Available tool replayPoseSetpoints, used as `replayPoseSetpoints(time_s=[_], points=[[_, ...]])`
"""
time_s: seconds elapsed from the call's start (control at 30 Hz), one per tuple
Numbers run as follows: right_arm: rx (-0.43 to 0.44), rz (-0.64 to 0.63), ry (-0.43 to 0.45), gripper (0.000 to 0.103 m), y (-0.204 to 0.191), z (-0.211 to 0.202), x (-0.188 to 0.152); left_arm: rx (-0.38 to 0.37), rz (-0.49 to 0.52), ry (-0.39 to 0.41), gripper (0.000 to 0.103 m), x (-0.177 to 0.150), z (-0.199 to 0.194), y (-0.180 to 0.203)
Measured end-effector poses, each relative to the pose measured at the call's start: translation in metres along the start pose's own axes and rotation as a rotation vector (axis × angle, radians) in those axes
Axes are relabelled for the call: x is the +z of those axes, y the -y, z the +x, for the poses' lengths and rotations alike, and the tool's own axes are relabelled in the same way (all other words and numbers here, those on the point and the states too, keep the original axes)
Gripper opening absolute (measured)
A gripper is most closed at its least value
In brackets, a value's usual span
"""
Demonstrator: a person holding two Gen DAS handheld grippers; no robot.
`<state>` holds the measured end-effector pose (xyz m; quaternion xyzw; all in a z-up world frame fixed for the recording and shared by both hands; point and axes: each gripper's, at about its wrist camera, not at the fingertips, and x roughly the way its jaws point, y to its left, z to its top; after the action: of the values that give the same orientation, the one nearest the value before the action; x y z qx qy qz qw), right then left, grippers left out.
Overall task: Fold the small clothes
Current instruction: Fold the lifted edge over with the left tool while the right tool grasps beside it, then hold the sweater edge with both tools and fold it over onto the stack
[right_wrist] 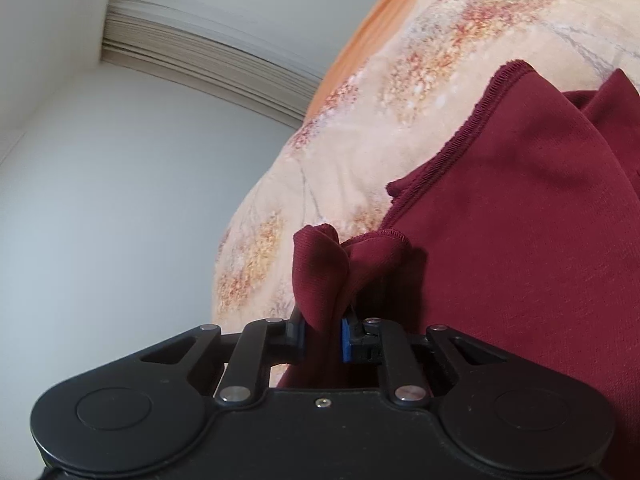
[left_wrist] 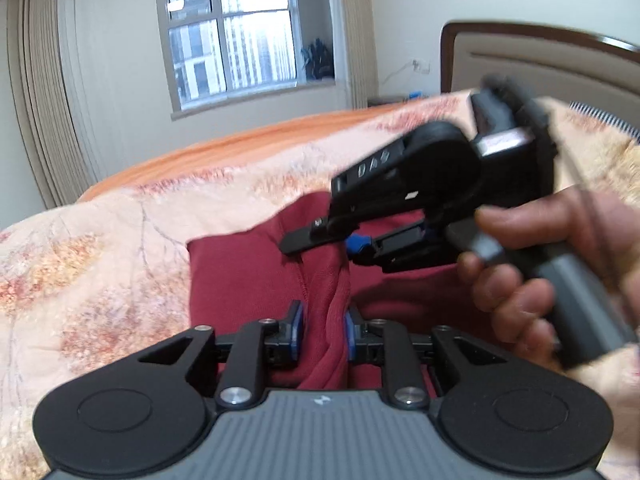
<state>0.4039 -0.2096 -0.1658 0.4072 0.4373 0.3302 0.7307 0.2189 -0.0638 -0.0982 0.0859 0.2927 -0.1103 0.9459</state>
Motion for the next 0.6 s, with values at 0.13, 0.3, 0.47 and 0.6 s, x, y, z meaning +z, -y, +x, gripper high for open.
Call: replayPoseSetpoints(time_s=[0.13, 0.3, 0.47, 0.6], points=[[-0.001, 0.005, 0.005, 0.016, 0.002, -0.001, 0.001, -0.018, 0.06, 0.082, 0.054, -0.025, -0.044, 0.012], [-0.003, 0.018, 0.007, 0.016, 0.007, -0.005, 0.001, 0.058, 0.314, 0.082, 0.059, -0.06, -0.053, 0.044], [-0.015, 0.007, 0.009, 0.016, 0.009, -0.011, 0.002, 0.143, 0.314, 0.156, 0.061, -0.064, -0.061, 0.046], [-0.027, 0.009, 0.007, 0.016, 0.014, -0.011, 0.003, 0.11, 0.145, 0.162, 0.066, -0.059, -0.07, 0.021]])
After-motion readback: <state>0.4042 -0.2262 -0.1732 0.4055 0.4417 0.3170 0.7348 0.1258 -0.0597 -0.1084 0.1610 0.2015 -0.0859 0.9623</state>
